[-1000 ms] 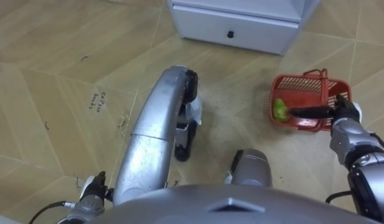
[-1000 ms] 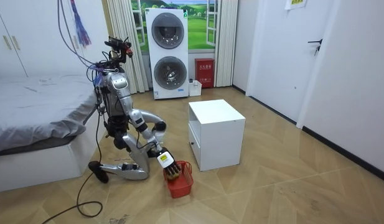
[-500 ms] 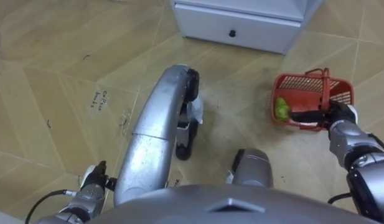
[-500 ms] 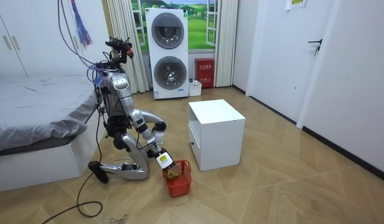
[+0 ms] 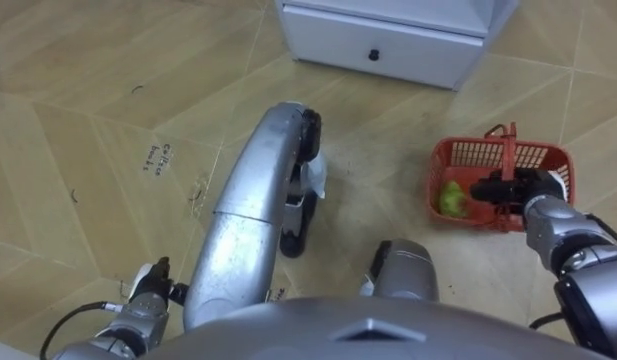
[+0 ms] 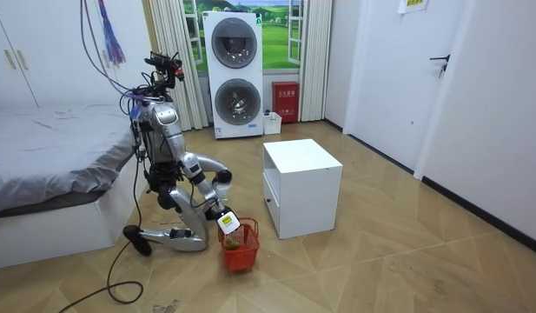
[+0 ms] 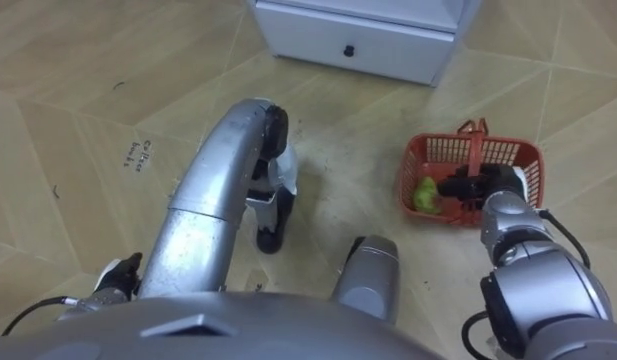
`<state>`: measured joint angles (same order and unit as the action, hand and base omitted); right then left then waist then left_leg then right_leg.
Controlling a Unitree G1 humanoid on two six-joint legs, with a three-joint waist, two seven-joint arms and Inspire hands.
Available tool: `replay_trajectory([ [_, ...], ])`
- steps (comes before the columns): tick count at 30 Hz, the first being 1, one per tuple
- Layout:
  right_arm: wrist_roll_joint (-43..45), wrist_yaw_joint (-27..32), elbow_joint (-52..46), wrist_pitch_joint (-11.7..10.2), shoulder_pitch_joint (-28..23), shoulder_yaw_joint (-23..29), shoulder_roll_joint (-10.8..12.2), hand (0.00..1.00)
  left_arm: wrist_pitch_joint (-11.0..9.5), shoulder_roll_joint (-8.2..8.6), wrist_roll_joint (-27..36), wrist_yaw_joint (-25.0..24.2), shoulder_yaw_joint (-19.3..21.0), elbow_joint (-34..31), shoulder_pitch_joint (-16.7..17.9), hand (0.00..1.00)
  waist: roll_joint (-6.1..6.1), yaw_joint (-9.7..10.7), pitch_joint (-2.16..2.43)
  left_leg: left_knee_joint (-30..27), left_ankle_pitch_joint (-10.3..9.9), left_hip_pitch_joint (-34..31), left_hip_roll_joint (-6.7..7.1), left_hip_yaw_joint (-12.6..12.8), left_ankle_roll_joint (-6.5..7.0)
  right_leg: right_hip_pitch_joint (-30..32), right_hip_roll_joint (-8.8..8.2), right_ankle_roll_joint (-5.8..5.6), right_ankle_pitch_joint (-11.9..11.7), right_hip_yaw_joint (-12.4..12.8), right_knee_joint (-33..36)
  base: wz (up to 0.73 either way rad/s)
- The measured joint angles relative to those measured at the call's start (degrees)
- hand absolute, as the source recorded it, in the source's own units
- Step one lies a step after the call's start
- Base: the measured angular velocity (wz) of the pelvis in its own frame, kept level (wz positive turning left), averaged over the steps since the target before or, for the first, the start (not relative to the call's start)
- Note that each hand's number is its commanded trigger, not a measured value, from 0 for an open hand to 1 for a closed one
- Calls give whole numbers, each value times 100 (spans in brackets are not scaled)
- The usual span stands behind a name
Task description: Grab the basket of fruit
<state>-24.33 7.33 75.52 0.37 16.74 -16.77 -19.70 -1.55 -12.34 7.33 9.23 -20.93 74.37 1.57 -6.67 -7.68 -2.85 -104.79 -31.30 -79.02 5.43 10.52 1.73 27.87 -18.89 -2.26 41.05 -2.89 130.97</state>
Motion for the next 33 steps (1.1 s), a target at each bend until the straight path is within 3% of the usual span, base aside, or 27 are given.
replay_trajectory([
  [15, 10, -1, 0, 47, 7, 7, 29, 100, 18, 39, -7, -4, 31, -3, -14, 0, -1, -30, -4, -10, 3, 39, 25, -26, -6, -92, 16, 4, 2, 38, -22, 0],
  [22, 159, -3, -355, 48, 27, 208, 21, 100, -5, 32, -40, -146, 208, -35, -138, 0, -70, 37, -38, -45, -15, 154, 77, -68, 6, -290, 41, 5, 2, 21, -69, 0],
  [28, 163, 77, -983, 49, 245, 256, 45, 100, -3, -42, -46, -200, 501, -108, -672, 0, -184, 136, -73, -198, -137, 276, 240, -270, 49, -603, 131, -3, -2, -46, -223, -3],
  [31, 213, 263, -1539, 41, 278, 273, 41, 100, -4, -72, -49, -179, 592, -348, -844, 0, -201, 251, -66, -292, -214, 326, 274, -323, 179, -767, 320, -15, 53, -33, -458, 2],
  [33, 355, 264, -1726, 41, 293, 286, 46, 100, -4, -82, -263, -177, 665, -481, -940, 0, -173, 285, -51, -68, -285, 508, 226, -318, 319, -815, 629, -57, 91, 122, -955, 0],
])
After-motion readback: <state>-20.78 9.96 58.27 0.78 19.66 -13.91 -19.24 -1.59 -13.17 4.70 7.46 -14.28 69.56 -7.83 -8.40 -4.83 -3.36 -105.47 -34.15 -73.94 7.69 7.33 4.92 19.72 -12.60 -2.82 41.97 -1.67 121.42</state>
